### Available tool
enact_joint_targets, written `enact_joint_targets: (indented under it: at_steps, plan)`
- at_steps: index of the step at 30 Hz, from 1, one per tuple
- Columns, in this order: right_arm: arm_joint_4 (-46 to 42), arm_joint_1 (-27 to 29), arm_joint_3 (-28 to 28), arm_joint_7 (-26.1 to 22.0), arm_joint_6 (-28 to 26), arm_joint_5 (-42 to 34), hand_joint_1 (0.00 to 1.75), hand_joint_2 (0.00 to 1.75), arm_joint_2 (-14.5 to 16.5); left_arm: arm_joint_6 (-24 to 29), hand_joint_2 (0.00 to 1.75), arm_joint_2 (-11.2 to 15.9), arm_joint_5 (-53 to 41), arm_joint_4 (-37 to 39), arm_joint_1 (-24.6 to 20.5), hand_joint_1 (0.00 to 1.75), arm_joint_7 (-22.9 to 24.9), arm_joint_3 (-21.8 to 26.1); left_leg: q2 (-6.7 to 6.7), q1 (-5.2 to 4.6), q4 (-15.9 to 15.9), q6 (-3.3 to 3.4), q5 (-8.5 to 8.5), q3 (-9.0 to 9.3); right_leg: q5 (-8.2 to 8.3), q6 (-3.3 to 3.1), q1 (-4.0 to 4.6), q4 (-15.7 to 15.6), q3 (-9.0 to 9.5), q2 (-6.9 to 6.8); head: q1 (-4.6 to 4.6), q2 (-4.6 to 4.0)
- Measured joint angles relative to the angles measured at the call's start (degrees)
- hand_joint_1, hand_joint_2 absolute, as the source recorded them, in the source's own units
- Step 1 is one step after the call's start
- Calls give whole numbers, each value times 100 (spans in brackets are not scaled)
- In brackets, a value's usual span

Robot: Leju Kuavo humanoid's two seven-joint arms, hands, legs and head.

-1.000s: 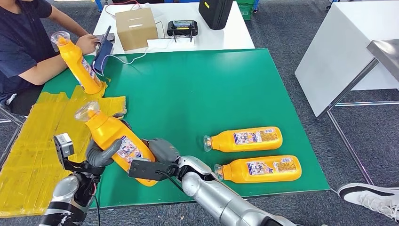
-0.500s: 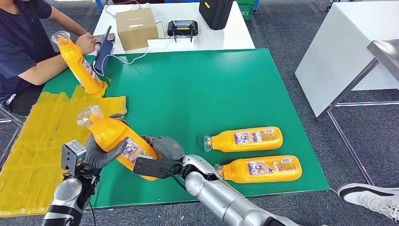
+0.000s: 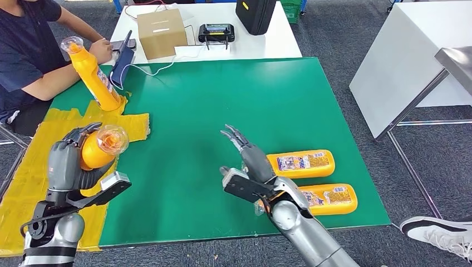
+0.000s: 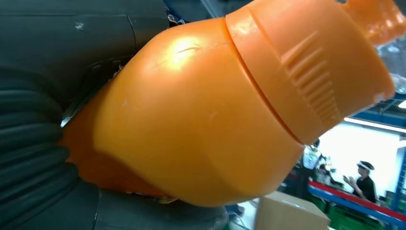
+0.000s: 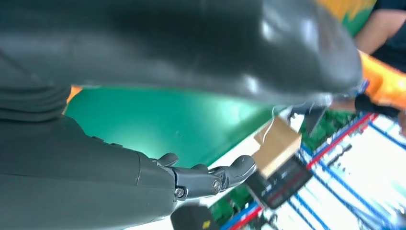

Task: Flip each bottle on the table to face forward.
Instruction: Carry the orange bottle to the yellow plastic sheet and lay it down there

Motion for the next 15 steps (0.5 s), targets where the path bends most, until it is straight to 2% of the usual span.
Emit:
enact_joint_targets:
  at_steps: [3, 5, 8, 10, 12, 15]
  plan:
    - [-350, 155, -126, -45, 17, 2, 0, 0, -203, 215, 175, 3, -412, -21, 71, 175, 151, 34, 3, 0, 0, -1, 0, 0, 0, 0, 1, 0, -1, 1, 0, 0]
    - [-600, 292, -175, -130, -17, 71, 0, 0, -333, 441, 175, 12, -1182, -14, 107, 175, 466, 54, 0, 1, 0, -1, 0, 0, -1, 0, 1, 0, -1, 0, -1, 0]
    - [-1085, 612, -236, -295, -50, 183, 0, 0, -613, 720, 175, 208, -2224, 161, 213, 175, 1371, 10, 4, 1, -1, -3, -2, 0, -2, 1, 2, 0, -3, 3, 1, 0]
    - [-1382, 875, -302, -368, -19, 203, 0, 0, -810, 847, 175, 484, -2340, 442, 261, 175, 2177, -179, 9, 1, -1, -5, -4, 0, -2, 1, 3, 0, -7, 8, -1, 0]
    - [-1590, 1106, -353, -403, 47, 232, 0, 0, -975, 962, 175, 674, -2360, 786, 266, 175, 2609, -378, 5, 2, -1, -5, -4, 0, -6, 4, 2, 0, -6, 6, -3, 0]
    - [-1757, 1339, -385, -415, 174, 299, 0, 131, -1207, 1041, 175, 733, -2384, 1307, 263, 175, 2404, -469, 0, 2, -1, -4, -5, -2, -13, 13, 1, 0, -4, 5, 2, 0]
